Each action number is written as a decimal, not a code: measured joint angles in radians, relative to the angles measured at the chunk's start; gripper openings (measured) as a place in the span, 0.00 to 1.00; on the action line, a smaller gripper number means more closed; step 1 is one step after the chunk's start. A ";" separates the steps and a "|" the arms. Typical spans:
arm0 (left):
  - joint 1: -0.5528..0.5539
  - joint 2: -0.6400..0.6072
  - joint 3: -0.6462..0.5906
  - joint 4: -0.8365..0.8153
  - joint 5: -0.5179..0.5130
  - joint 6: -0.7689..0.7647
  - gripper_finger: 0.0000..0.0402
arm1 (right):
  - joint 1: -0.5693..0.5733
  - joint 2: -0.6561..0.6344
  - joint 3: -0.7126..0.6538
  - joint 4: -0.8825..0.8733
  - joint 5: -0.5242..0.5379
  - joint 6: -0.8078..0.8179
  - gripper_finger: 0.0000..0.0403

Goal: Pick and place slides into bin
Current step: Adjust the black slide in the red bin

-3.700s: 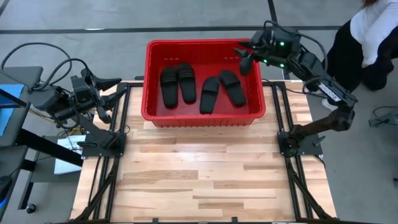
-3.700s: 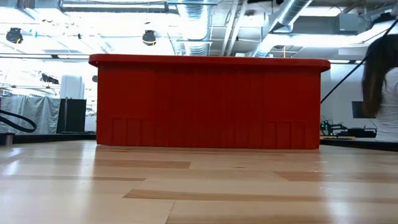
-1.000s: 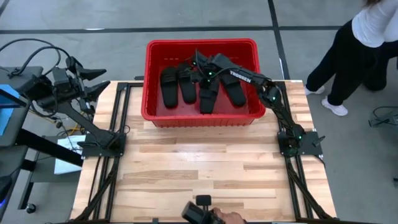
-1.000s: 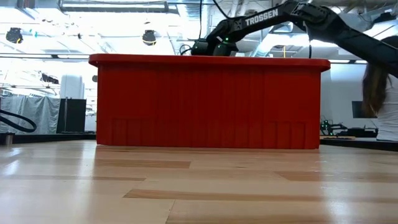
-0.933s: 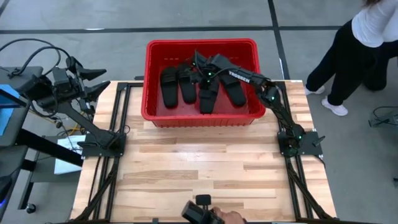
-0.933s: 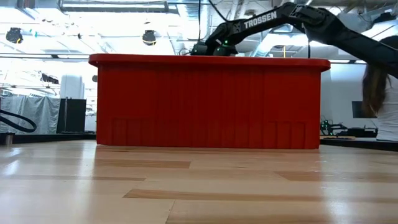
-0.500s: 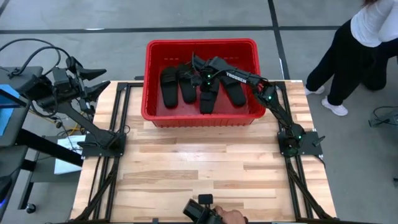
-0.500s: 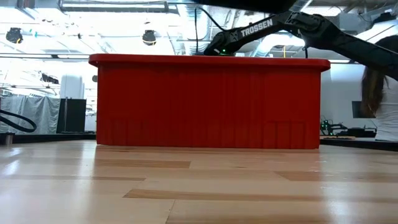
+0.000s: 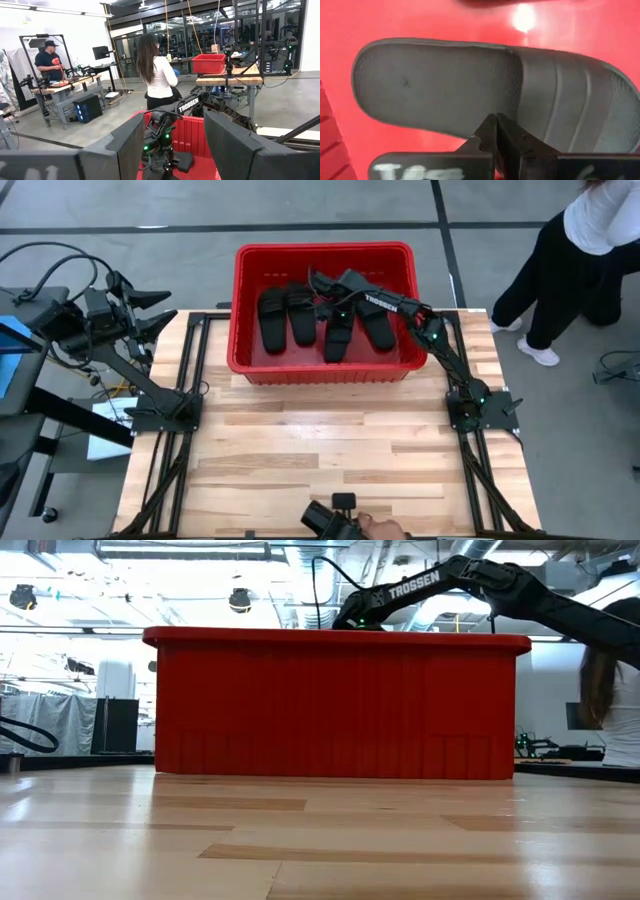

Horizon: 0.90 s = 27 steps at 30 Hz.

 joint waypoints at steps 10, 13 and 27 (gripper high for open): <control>0.000 0.000 0.000 0.000 0.000 -0.001 0.49 | -0.015 0.000 0.000 -0.044 0.120 0.024 0.00; 0.000 0.000 0.000 0.000 0.000 -0.001 0.49 | -0.021 0.000 0.007 -0.066 0.128 0.041 0.00; 0.000 0.000 0.000 -0.007 -0.001 -0.003 0.49 | -0.020 -0.002 0.026 -0.081 0.183 0.045 0.00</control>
